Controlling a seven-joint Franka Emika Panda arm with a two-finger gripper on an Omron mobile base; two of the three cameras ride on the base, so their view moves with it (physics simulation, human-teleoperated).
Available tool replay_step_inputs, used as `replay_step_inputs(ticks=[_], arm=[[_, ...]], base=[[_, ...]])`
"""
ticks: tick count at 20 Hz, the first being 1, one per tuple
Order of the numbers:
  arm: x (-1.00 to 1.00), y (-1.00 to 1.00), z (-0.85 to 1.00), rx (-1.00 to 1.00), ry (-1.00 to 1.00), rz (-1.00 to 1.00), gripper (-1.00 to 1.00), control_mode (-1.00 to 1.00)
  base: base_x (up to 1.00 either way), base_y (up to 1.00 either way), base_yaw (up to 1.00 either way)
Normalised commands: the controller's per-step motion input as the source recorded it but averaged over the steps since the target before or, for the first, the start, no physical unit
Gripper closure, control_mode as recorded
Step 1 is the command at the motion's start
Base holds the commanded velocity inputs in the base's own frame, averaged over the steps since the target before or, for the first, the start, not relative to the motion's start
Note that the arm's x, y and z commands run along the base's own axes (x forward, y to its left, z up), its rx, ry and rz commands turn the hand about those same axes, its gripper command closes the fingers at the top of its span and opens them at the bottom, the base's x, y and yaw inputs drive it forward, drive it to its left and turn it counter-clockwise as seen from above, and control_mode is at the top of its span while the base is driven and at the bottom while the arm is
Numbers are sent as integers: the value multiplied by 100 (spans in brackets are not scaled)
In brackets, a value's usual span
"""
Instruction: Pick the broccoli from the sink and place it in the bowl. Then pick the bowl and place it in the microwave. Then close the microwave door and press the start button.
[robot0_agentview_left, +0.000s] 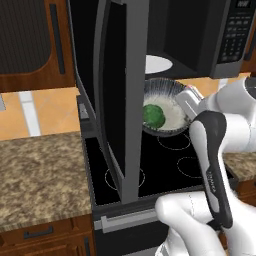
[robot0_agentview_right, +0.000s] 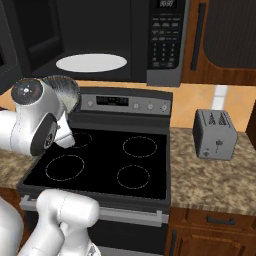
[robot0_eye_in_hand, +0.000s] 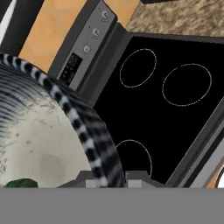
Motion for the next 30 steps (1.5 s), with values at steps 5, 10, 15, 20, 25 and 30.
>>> replay_step_inputs(ticks=[5, 10, 15, 20, 25, 30], arm=[[36, -4, 61, 0, -8, -19, 100, -100], [85, -12, 51, 12, 0, -12, 100, -100], [94, -3, 49, 15, 2, 0, 100, -100], [100, 2, 2, 2, 11, -1, 100, -100], [93, 0, 1, 4, 3, 0, 100, -100], [81, 3, 0, 3, 1, 0, 100, -100]], base=[[0, 0, 0], [0, 0, 0], [0, 0, 0], [0, 0, 0], [0, 0, 0], [0, 0, 0]])
